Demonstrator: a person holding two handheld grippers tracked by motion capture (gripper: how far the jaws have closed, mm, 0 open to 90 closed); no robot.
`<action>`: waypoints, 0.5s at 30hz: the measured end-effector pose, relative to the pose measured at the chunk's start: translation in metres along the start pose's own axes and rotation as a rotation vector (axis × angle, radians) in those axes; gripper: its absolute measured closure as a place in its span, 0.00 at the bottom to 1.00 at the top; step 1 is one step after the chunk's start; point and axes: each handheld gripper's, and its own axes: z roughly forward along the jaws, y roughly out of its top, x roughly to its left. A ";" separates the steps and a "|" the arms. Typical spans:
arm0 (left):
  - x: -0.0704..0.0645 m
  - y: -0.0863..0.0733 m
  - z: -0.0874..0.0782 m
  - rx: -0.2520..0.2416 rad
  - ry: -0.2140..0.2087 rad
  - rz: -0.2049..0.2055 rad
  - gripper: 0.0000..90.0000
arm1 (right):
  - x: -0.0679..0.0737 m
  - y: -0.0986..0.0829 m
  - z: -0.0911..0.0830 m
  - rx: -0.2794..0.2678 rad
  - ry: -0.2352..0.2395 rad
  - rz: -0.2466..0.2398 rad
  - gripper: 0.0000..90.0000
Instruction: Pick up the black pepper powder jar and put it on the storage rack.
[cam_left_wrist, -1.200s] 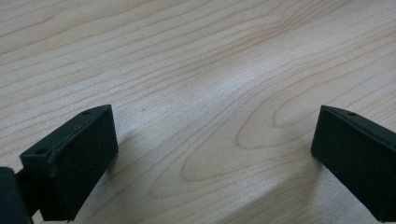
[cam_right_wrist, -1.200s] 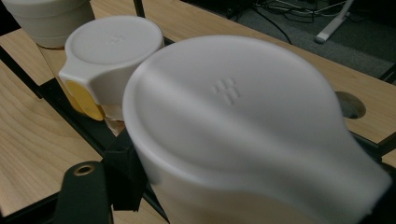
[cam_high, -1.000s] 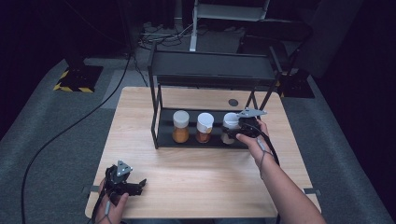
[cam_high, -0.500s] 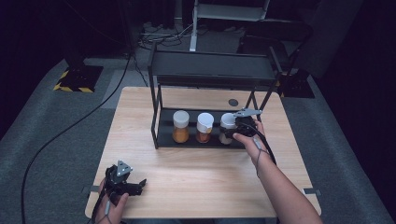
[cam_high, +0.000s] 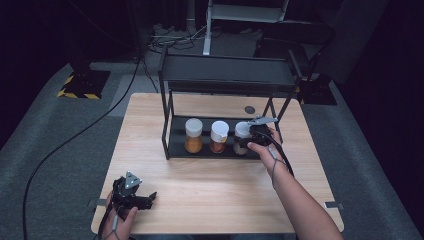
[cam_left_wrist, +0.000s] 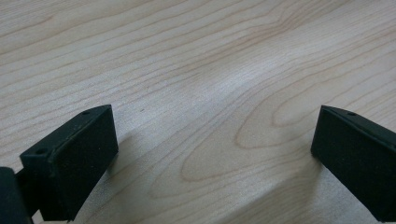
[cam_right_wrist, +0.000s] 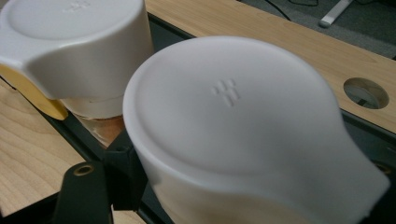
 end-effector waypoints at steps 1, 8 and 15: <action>0.000 0.000 0.000 0.000 0.000 0.000 0.00 | 0.000 0.000 0.000 0.001 -0.001 0.001 0.34; 0.000 0.000 0.000 0.000 0.000 0.000 0.00 | -0.001 0.000 0.002 -0.004 0.000 0.011 0.34; 0.000 0.000 0.000 0.000 0.000 0.000 0.00 | -0.002 -0.002 0.001 -0.006 0.000 0.020 0.34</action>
